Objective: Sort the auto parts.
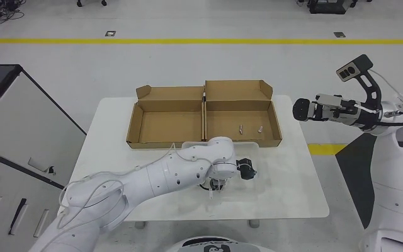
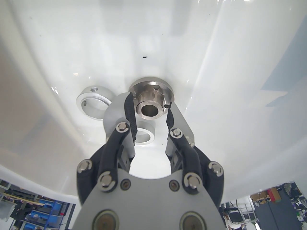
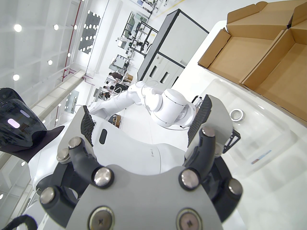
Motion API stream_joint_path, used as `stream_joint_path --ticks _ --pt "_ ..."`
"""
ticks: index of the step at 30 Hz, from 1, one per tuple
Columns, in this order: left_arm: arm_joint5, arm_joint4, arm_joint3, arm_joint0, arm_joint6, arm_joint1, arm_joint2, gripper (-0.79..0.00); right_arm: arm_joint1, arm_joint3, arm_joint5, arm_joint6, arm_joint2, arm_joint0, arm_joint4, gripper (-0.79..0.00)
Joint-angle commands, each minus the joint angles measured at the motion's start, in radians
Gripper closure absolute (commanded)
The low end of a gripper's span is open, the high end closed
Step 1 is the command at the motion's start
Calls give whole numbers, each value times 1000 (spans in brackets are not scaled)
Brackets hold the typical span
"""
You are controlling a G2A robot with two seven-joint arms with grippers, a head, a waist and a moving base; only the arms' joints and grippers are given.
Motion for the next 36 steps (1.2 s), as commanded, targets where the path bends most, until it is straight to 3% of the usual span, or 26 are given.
stream_joint_path --ticks 1,5,7,16,30,36 --pt "-3 2 5 2 3 -2 0 -305 0 0 0 0 0 0 0 -785" --pt "-7 4 16 4 7 -7 0 -163 0 0 0 0 0 0 0 -785" --pt "-1 12 22 4 1 -10 0 0 0 0 0 0 0 0 0 -785" --pt "-3 -7 8 -11 3 -17 0 0 0 0 0 0 0 0 0 -785" --pt "40 -137 -271 -176 -40 67 0 0 0 0 0 0 0 0 0 -785" --pt "40 -140 -275 -181 -40 69 0 0 0 0 0 0 0 0 0 -785"
